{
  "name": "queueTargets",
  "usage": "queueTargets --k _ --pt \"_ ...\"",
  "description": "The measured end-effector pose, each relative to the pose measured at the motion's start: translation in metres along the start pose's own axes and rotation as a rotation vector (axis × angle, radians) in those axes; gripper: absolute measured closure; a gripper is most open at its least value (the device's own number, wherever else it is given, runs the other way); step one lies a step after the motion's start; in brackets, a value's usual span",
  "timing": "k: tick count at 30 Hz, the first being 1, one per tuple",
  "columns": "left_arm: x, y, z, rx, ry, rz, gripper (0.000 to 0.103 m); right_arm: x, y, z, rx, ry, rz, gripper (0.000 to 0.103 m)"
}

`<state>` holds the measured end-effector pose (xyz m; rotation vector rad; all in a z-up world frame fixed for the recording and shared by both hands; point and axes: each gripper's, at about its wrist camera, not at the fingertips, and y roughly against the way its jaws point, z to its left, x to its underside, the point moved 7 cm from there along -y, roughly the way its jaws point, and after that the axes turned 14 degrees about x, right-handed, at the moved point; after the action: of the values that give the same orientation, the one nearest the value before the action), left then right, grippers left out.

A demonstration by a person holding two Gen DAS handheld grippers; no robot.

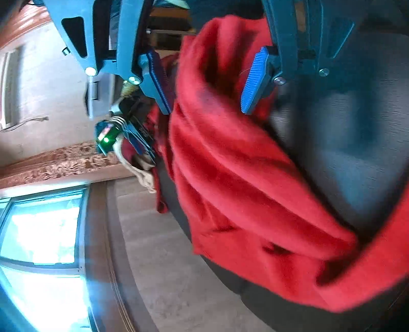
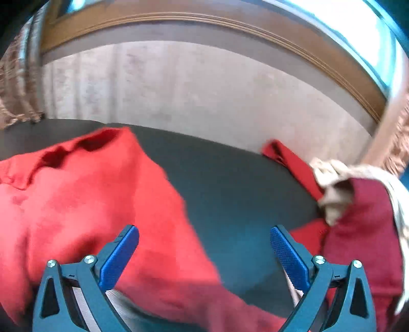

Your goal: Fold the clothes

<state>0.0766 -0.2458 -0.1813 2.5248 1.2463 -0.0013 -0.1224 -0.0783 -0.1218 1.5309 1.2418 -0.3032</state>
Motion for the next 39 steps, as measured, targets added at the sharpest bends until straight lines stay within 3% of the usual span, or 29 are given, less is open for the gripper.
queueTargets --k 5,9,10,12,14,22,25,28,30,33,36,39 --pt "0.011 -0.021 0.005 -0.029 0.056 0.03 0.049 0.002 -0.036 0.044 -0.056 0.076 0.071 0.0" --pt "0.004 -0.02 -0.005 -0.075 -0.019 0.01 0.089 0.017 -0.055 0.053 -0.094 0.061 0.134 0.0" --pt "-0.004 -0.009 -0.004 -0.095 -0.025 -0.022 0.095 0.019 -0.058 0.051 -0.112 0.044 0.147 0.0" --pt "-0.019 0.014 -0.002 -0.136 -0.038 -0.085 0.096 0.023 -0.065 0.048 -0.167 -0.004 0.187 0.0" --pt "-0.035 0.037 0.0 -0.177 -0.051 -0.148 0.096 0.027 -0.071 0.044 -0.22 -0.051 0.221 0.0" --pt "-0.095 0.134 0.006 -0.341 -0.104 -0.4 0.097 0.019 -0.08 0.043 -0.257 -0.068 0.224 0.0" --pt "-0.105 0.154 0.024 -0.396 -0.072 -0.38 0.095 0.019 -0.082 0.043 -0.258 -0.068 0.223 0.0" --pt "-0.101 0.157 0.033 -0.537 -0.082 -0.382 0.097 0.02 -0.082 0.042 -0.251 -0.065 0.222 0.0" --pt "-0.097 0.159 0.034 -0.54 -0.059 -0.411 0.095 0.02 -0.081 0.043 -0.249 -0.062 0.224 0.0" --pt "-0.087 0.168 0.012 -0.456 -0.086 -0.492 0.084 0.016 -0.084 0.042 -0.247 -0.056 0.228 0.0" --pt "-0.059 0.141 -0.029 -0.384 -0.249 -0.39 0.073 0.016 -0.084 0.041 -0.243 -0.054 0.228 0.0" --pt "-0.013 0.095 -0.068 -0.452 -0.541 -0.195 0.06 0.015 -0.083 0.042 -0.244 -0.054 0.233 0.0"
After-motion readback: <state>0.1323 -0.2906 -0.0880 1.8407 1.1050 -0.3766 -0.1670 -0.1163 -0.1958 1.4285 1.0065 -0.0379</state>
